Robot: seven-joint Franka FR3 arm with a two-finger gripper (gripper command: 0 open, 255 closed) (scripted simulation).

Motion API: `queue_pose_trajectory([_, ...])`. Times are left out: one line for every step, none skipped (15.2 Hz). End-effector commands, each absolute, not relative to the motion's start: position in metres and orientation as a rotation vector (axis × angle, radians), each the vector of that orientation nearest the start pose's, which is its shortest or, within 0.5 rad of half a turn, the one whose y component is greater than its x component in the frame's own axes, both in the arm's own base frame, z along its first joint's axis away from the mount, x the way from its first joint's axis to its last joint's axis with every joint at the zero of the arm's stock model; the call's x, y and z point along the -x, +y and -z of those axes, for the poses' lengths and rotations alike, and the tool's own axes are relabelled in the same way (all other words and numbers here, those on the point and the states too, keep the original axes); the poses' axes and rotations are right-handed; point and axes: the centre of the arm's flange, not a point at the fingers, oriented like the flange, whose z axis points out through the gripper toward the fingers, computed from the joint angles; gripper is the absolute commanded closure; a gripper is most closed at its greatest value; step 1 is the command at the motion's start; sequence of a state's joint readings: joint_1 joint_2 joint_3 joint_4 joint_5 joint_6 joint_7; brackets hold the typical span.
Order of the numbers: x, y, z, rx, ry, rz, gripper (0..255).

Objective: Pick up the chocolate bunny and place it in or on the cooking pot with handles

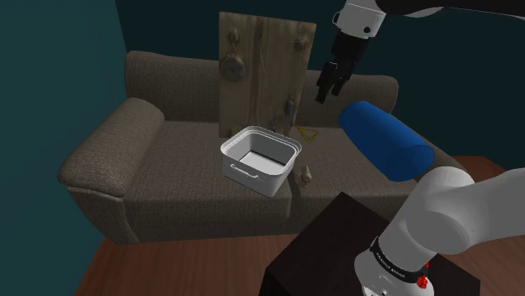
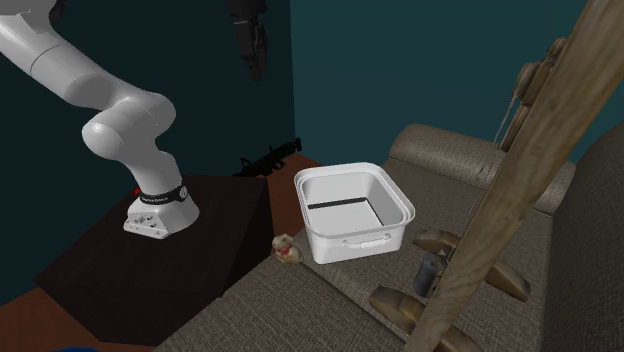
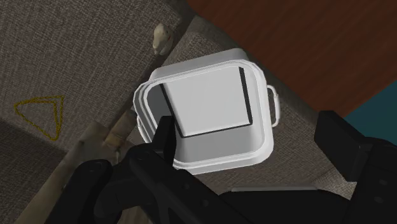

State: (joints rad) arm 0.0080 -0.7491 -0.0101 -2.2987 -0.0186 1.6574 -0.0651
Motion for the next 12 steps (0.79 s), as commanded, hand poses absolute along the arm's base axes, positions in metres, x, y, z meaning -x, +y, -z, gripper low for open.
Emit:
queue_pose_trajectory([-0.326,-0.004,-0.614,3.151,-0.104,0.169,0])
queue_pose_trajectory([-0.327,-0.008,-0.602,3.150,-0.099,0.174,0])
queue_pose_trajectory([-0.328,-0.013,-0.590,3.149,-0.094,0.179,0])
queue_pose_trajectory([-0.329,-0.017,-0.577,3.149,-0.089,0.184,0])
queue_pose_trajectory([-0.330,-0.022,-0.565,3.148,-0.084,0.189,0])
queue_pose_trajectory([-0.330,-0.026,-0.552,3.147,-0.079,0.194,0])
queue_pose_trajectory([-0.331,-0.031,-0.540,3.147,-0.074,0.199,0])
queue_pose_trajectory([-0.332,-0.036,-0.528,3.146,-0.069,0.204,0])
queue_pose_trajectory([-0.333,-0.040,-0.515,3.145,-0.064,0.209,0])
queue_pose_trajectory([-0.334,-0.045,-0.503,3.145,-0.059,0.214,0])
queue_pose_trajectory([-0.335,-0.049,-0.490,3.144,-0.054,0.219,0])
queue_pose_trajectory([-0.336,-0.054,-0.478,3.143,-0.049,0.224,0])
